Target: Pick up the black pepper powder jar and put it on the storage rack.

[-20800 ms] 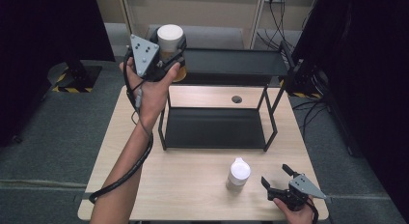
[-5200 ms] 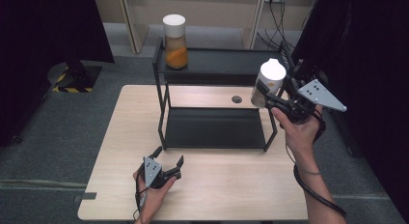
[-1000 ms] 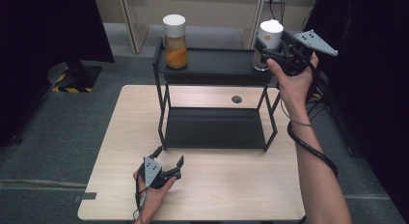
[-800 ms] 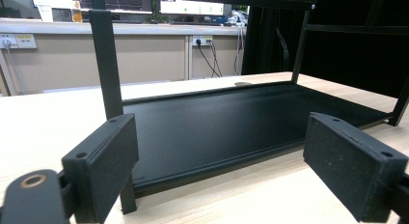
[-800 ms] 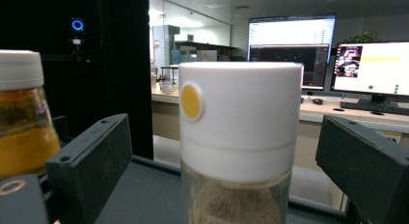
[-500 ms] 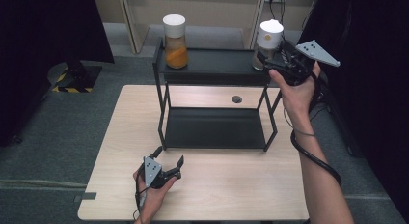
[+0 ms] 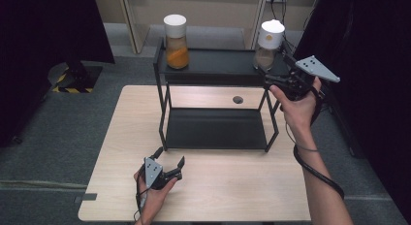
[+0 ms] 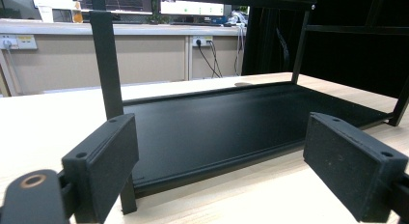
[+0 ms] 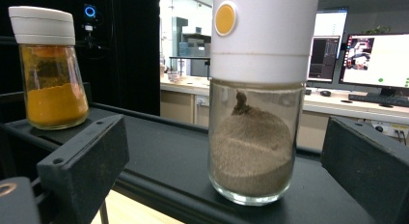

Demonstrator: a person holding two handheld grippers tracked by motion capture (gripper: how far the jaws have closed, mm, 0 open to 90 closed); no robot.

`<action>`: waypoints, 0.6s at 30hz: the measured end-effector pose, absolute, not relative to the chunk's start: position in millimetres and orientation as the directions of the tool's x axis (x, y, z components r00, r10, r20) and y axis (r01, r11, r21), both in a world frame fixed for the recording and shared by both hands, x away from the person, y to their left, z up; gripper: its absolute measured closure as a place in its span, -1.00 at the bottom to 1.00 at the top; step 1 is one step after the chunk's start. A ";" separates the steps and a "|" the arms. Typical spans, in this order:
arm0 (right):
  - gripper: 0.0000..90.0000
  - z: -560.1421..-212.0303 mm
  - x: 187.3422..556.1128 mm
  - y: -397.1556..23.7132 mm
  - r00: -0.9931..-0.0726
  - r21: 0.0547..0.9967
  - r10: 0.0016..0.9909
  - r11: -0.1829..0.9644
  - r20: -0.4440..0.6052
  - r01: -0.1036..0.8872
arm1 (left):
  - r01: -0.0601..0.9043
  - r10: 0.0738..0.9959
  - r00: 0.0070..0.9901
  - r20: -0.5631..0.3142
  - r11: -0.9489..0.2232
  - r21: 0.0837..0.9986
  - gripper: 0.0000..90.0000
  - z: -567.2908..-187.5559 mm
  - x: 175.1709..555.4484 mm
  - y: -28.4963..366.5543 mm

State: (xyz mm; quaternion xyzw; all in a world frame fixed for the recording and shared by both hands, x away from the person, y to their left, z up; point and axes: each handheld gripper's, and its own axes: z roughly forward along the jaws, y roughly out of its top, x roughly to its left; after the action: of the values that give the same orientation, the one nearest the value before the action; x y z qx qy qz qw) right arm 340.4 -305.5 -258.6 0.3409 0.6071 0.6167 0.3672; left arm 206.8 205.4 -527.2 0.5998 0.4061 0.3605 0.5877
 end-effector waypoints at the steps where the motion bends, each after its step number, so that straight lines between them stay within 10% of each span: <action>1: -0.92 -259.6 339.7 -306.3 -0.499 0.999 0.866 0.008 -0.026 -0.038 | 0.064 0.911 0.410 -0.045 0.020 0.998 -0.74 -527.1 206.8 205.3; 18: -0.93 -280.1 317.5 -314.7 -0.524 0.999 0.850 0.042 -0.053 -0.033 | 0.062 0.911 0.410 -0.041 0.017 0.998 -0.74 -527.1 206.6 205.0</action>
State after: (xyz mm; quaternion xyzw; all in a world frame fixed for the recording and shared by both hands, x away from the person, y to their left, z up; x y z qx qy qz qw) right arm 317.5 -314.7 -280.1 0.3271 0.6245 0.6100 0.3618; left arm 206.6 205.0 -527.1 0.6005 0.4052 0.3616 0.5869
